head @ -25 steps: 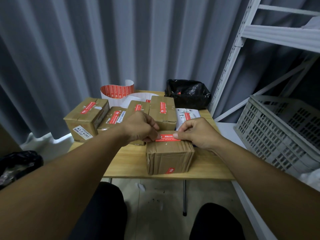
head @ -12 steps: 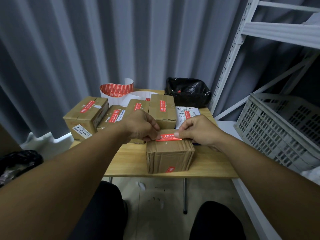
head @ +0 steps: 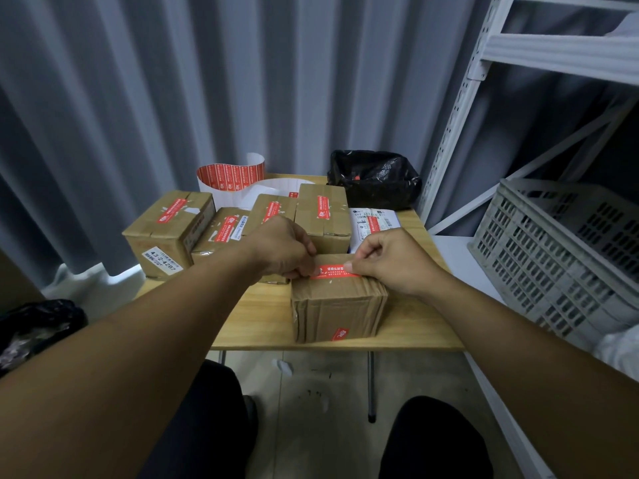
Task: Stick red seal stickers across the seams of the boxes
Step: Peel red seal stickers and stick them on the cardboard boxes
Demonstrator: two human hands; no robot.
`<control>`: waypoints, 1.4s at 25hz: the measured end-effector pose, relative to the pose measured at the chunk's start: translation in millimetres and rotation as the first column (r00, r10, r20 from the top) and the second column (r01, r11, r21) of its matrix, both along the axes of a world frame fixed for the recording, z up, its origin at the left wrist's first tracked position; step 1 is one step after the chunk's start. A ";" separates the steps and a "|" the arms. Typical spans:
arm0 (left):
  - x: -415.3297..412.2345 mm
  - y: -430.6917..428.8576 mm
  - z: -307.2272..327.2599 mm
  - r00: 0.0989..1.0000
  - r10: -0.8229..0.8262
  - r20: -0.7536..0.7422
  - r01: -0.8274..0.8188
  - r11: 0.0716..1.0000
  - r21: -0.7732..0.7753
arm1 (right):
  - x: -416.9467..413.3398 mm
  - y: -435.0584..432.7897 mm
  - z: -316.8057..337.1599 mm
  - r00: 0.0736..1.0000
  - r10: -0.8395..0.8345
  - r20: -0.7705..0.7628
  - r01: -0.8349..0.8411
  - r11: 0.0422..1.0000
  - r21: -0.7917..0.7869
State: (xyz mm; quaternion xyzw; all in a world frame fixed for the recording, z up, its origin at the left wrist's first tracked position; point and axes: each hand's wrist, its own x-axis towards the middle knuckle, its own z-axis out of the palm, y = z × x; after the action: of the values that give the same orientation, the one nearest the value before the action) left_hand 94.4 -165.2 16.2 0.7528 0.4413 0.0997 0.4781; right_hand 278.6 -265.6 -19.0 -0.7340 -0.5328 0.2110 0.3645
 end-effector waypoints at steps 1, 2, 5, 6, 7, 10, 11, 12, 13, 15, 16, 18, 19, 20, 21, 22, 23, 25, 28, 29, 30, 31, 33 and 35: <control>0.4 -0.5 0.9 1.000 0.001 -0.008 -0.001 1.000 -0.001 | -0.4 -0.2 -1.7 1.000 -0.010 0.002 0.010 1.000 0.006; 0.7 -1.1 1.8 1.000 0.003 -0.013 -0.003 1.000 -0.001 | -0.7 -0.4 -2.8 1.000 -0.020 0.001 0.020 1.000 0.013; 1.7 -2.7 3.5 0.999 0.010 -0.031 -0.010 1.000 0.002 | -2.6 -2.7 -4.4 0.999 -0.036 -0.004 0.037 0.999 0.035; 2.1 -3.1 3.7 0.999 0.010 -0.036 -0.010 1.000 0.006 | -4.5 -4.2 -5.7 0.999 -0.041 -0.002 0.041 0.998 0.038; 2.6 -3.5 3.9 0.999 0.009 -0.040 -0.008 1.000 0.011 | -6.5 -5.6 -7.7 0.999 -0.049 0.004 0.049 0.998 0.043; 4.1 -4.7 3.0 0.999 0.008 -0.054 -0.006 0.999 0.035 | -10.1 -9.8 -15.8 0.988 -0.154 0.019 0.150 0.981 0.123; 4.1 -5.0 2.8 0.998 0.009 -0.056 -0.006 0.999 0.042 | -11.8 -9.9 -17.3 0.978 -0.206 -0.019 0.207 0.967 0.152; 3.9 -5.1 2.4 0.998 0.010 -0.057 -0.007 0.999 0.045 | -15.5 -9.8 -17.4 0.966 -0.247 -0.071 0.255 0.954 0.155; 4.2 -4.8 2.6 0.998 0.007 -0.057 -0.004 0.999 0.043 | -21.0 -9.2 -16.3 0.957 -0.276 -0.090 0.287 0.949 0.134; 4.2 -4.0 3.0 0.998 -0.002 -0.055 0.004 0.999 0.036 | -34.8 -4.8 -16.2 0.943 -0.331 0.031 0.330 0.943 0.049; 4.4 -3.9 3.1 0.998 -0.006 -0.056 0.008 0.999 0.032 | -41.1 -2.3 -16.6 0.931 -0.349 0.105 0.350 0.937 0.011; 4.5 -4.3 2.9 0.998 -0.007 -0.058 0.008 1.000 0.027 | -45.9 1.1 -17.3 0.923 -0.365 0.121 0.373 0.927 -0.051; 4.3 -4.4 2.7 0.998 -0.003 -0.057 0.004 1.000 0.028 | -44.8 1.7 -17.2 0.930 -0.361 0.067 0.366 0.928 -0.069; 3.8 -4.4 2.4 0.998 0.000 -0.057 0.002 1.000 0.031 | -42.3 0.7 -17.3 0.936 -0.351 -0.001 0.350 0.933 -0.078; 3.3 -4.3 2.0 0.998 0.001 -0.056 0.001 0.999 0.035 | -39.3 -1.2 -17.9 0.937 -0.343 -0.070 0.338 0.938 -0.077; 3.2 -4.2 1.8 0.999 0.002 -0.052 0.000 0.999 0.039 | -36.7 -4.2 -18.2 0.933 -0.335 -0.135 0.328 0.942 -0.071; 3.2 -4.5 1.9 0.999 0.003 -0.049 -0.001 0.999 0.043 | -34.4 -7.1 -19.1 0.925 -0.324 -0.198 0.317 0.946 -0.067; 2.8 -5.4 1.9 0.999 0.003 -0.047 -0.001 0.999 0.045 | -31.0 -11.6 -20.2 0.900 -0.304 -0.313 0.300 0.952 -0.062; 1.8 -6.6 2.7 0.998 -0.001 -0.057 0.003 0.999 0.036 | -27.9 -11.7 -20.9 0.870 -0.296 -0.393 0.296 0.953 -0.064; 2.0 -6.7 2.8 0.998 -0.001 -0.056 0.003 0.999 0.035 | -26.3 -10.4 -22.5 0.867 -0.297 -0.400 0.297 0.953 -0.064; 2.1 -6.8 2.6 0.999 0.000 -0.052 0.002 0.999 0.035 | -25.1 -9.3 -24.2 0.863 -0.304 -0.404 0.304 0.950 -0.067; 2.2 -6.8 2.4 0.999 -0.001 -0.049 0.002 0.999 0.036 | -23.5 -8.1 -26.2 0.856 -0.309 -0.414 0.310 0.948 -0.068; 2.2 -6.5 1.9 0.999 -0.003 -0.047 0.004 0.999 0.038 | -21.2 -6.9 -28.2 0.835 -0.324 -0.444 0.328 0.942 -0.070; 2.1 -6.2 1.2 0.999 -0.005 -0.048 0.007 0.999 0.037 | -23.1 -6.1 -27.1 0.812 -0.357 -0.462 0.368 0.927 -0.069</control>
State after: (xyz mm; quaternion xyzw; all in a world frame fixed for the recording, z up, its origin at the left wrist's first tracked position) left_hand 96.6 -171.3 17.4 0.7652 0.4484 0.0884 0.4535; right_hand 255.5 -271.7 -46.1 -0.7450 -0.2822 0.3015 0.5238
